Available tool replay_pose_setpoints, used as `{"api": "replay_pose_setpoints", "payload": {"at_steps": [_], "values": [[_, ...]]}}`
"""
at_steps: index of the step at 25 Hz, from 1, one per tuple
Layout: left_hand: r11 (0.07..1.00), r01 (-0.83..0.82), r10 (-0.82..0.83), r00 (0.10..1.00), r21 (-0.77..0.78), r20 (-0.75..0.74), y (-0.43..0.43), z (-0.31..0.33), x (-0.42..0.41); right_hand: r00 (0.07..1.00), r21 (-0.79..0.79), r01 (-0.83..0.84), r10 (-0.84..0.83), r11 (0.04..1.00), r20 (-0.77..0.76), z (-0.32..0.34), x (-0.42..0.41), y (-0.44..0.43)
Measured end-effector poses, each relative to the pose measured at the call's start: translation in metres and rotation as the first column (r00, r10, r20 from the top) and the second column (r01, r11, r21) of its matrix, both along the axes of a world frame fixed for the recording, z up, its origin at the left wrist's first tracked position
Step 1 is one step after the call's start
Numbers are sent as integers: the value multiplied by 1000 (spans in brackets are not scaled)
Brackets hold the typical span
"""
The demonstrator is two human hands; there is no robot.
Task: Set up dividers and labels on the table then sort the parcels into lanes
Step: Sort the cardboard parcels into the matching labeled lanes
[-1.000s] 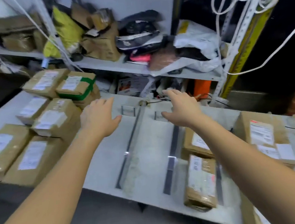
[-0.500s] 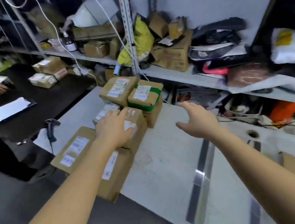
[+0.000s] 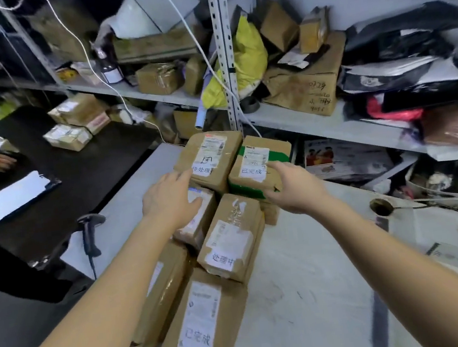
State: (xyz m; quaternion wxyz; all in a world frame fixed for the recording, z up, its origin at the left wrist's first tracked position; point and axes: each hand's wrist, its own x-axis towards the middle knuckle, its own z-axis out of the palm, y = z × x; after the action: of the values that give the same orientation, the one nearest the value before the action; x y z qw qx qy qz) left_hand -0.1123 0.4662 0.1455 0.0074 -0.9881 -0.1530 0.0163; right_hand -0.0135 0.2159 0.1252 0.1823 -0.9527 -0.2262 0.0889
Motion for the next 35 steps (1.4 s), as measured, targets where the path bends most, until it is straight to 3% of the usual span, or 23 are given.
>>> {"api": "replay_pose_setpoints", "payload": {"at_steps": [3, 7, 13, 17, 22, 26, 30, 32, 35], "values": [[997, 30, -31, 1000, -74, 0, 52, -19, 39, 993, 112, 81, -71, 990, -97, -13, 23, 49], [936, -23, 23, 1000, -352, -5, 115, -55, 88, 947, 234, 272, -216, 933, -239, -32, 46, 123], [635, -96, 33, 995, -767, -98, 159, -98, 147, 861, 210, 492, -437, 845, -259, -54, 69, 196], [464, -85, 10, 996, -882, -90, 159, -110, 163, 786, 138, 603, -555, 786, -270, -56, 79, 212], [378, -44, 12, 999, -925, -42, 156, -114, 166, 682, 304, 726, -590, 617, -432, -64, 75, 210], [384, 13, -3, 1000, -923, 13, 157, -97, 166, 649, 431, 760, -530, 487, -546, -55, 68, 208], [433, 60, 0, 998, -900, 67, 161, -61, 157, 692, 522, 721, -489, 455, -530, -30, 63, 206], [504, 105, 3, 992, -857, 123, 158, -36, 152, 734, 582, 678, -457, 449, -502, -10, 57, 201], [725, 141, -3, 979, -674, 202, 149, 12, 146, 795, 655, 605, -400, 454, -457, 29, 43, 190]]}}
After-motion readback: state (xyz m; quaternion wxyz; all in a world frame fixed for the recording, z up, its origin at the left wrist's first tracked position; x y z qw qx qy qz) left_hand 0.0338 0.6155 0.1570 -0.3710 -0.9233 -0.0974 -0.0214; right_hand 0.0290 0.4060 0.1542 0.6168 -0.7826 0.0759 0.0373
